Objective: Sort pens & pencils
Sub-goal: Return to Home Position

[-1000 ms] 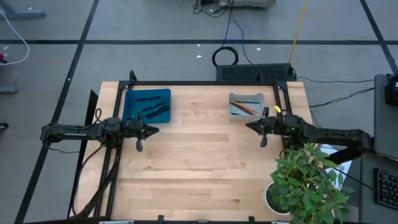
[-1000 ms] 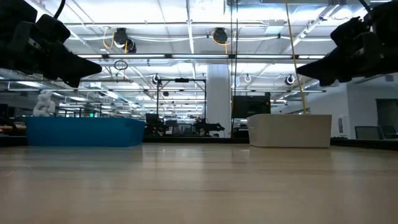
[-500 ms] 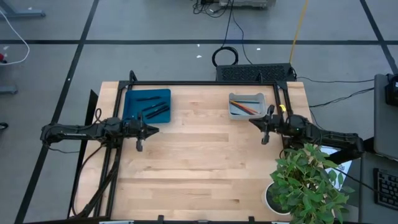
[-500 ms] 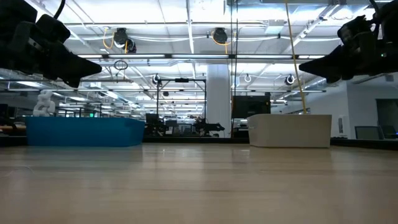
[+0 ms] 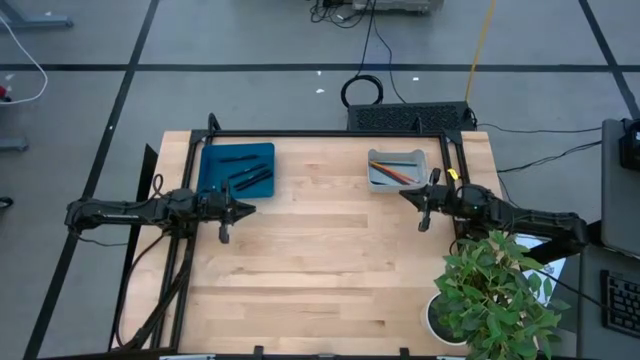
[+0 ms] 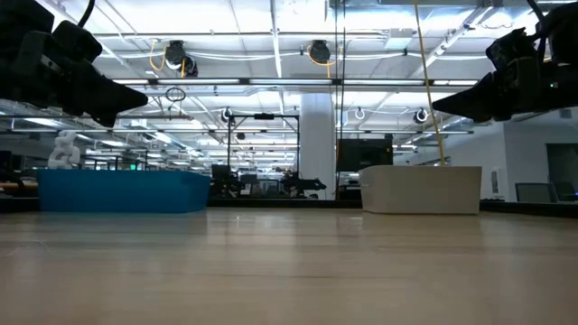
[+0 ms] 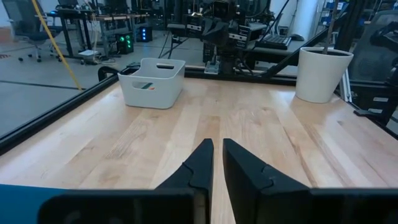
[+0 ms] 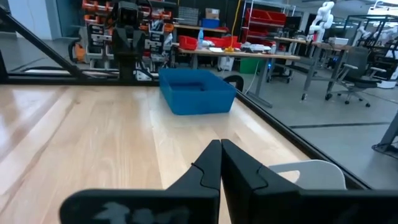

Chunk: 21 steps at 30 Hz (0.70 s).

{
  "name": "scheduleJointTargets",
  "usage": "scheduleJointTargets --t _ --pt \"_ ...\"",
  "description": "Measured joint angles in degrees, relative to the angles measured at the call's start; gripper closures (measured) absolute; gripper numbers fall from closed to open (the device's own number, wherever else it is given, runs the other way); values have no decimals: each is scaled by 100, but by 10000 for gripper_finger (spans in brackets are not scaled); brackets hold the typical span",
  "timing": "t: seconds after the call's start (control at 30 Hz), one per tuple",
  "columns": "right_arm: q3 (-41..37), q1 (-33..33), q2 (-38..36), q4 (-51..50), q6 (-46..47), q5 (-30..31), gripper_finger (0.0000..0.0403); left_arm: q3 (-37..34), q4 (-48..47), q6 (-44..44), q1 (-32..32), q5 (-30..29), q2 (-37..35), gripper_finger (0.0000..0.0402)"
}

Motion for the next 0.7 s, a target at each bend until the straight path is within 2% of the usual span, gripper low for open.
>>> scheduleJointTargets --t 0.23,0.4,0.53,0.7 --pt "0 0 0 1 -11 1 403 0 -21 -1 -18 0 -158 360" --pt "0 8 -56 1 -11 2 403 1 -85 -1 -50 -1 -885 360" --pt "0 23 -537 1 -11 11 403 1 447 3 -55 2 -911 360" --pt "0 118 -565 656 -8 27 403 0 426 2 -130 2 -911 360"
